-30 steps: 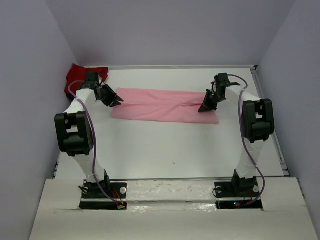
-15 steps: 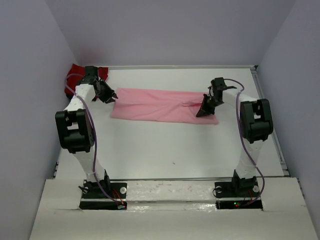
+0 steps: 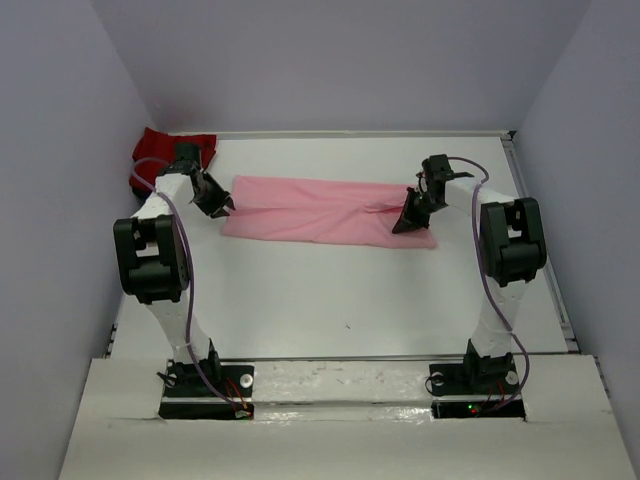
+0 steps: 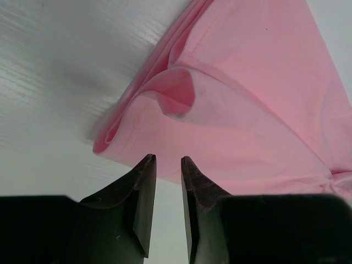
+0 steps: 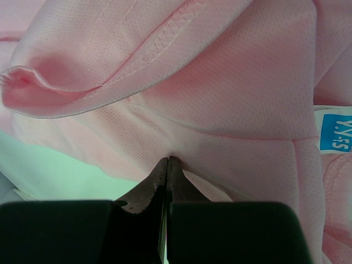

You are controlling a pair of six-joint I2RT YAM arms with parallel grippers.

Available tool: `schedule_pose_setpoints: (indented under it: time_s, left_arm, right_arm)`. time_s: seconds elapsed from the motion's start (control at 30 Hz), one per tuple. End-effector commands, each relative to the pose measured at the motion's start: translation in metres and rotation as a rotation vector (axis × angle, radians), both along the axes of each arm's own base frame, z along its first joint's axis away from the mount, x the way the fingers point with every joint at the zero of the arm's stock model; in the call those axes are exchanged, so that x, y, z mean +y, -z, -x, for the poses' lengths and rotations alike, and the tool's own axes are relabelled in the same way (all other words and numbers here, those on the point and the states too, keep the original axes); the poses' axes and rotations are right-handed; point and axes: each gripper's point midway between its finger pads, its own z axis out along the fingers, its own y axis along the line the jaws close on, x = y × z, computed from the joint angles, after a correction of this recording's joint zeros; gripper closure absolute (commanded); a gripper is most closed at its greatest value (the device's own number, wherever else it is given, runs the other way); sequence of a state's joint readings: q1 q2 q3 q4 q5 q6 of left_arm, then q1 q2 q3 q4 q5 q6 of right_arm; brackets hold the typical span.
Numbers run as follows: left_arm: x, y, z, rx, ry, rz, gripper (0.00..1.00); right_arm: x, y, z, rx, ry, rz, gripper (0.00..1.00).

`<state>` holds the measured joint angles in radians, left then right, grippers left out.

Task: Fold and stack the t-shirts
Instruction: Fold the other side of the tshirt into a rectangle

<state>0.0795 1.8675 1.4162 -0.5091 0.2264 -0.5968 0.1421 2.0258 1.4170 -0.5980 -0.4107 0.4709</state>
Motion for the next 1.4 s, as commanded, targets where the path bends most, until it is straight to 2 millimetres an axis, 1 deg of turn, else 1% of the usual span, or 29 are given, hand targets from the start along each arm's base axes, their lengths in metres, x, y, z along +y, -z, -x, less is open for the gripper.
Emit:
schedule_pose_setpoints:
  time_s: [0.0, 0.13, 0.27, 0.47, 0.57, 0.63, 0.67, 0.73, 0.9, 0.93, 0.97, 1.0, 1.23, 1.37]
  left_arm:
    - [0.007, -0.005, -0.013, -0.038, 0.02, -0.05, 0.65]
    - [0.01, -0.011, -0.026, -0.08, 0.023, -0.065, 0.65]
    - [0.009, -0.009, -0.033, -0.1, 0.032, -0.06, 0.65]
    - [0.011, -0.014, -0.044, -0.132, 0.043, -0.068, 0.65]
    - [0.01, -0.01, -0.044, -0.13, 0.05, -0.052, 0.65]
    - [0.006, -0.007, -0.045, -0.146, 0.065, -0.027, 0.65]
    - [0.003, -0.009, -0.048, -0.168, 0.076, -0.009, 0.65]
    - [0.001, -0.006, -0.047, -0.176, 0.088, 0.008, 0.65]
    - [0.004, 0.005, -0.046, -0.169, 0.089, 0.028, 0.65]
    - [0.002, 0.004, -0.047, -0.178, 0.095, 0.037, 0.65]
    - [0.002, 0.006, -0.046, -0.177, 0.096, 0.042, 0.61]
    - [0.002, 0.007, -0.046, -0.176, 0.096, 0.045, 0.61]
    - [0.004, 0.01, -0.048, -0.174, 0.093, 0.059, 0.61]
    - [0.001, 0.014, -0.051, -0.173, 0.093, 0.081, 0.61]
  right_arm:
    - [0.002, -0.021, -0.013, -0.084, -0.011, -0.004, 1.0]
    - [0.002, -0.021, -0.012, -0.083, -0.012, -0.002, 1.0]
    - [0.002, -0.02, -0.012, -0.081, -0.014, -0.003, 1.0]
    - [0.002, -0.019, -0.012, -0.078, -0.016, 0.0, 1.0]
    - [0.002, -0.018, -0.012, -0.074, -0.016, -0.001, 1.0]
    - [0.002, -0.017, -0.013, -0.071, -0.017, -0.002, 1.0]
    - [0.003, -0.018, -0.013, -0.075, -0.019, -0.003, 1.0]
    - [0.002, -0.018, -0.013, -0.072, -0.018, -0.001, 1.0]
    - [0.002, -0.018, -0.013, -0.072, -0.018, 0.0, 1.0]
    - [0.002, -0.018, -0.013, -0.072, -0.017, 0.001, 1.0]
    - [0.002, -0.018, -0.012, -0.073, -0.018, 0.003, 1.0]
    - [0.002, -0.018, -0.013, -0.073, -0.018, 0.003, 1.0]
    - [0.002, -0.018, -0.014, -0.071, -0.019, 0.004, 1.0]
    - [0.002, -0.017, -0.014, -0.068, -0.019, 0.005, 1.0]
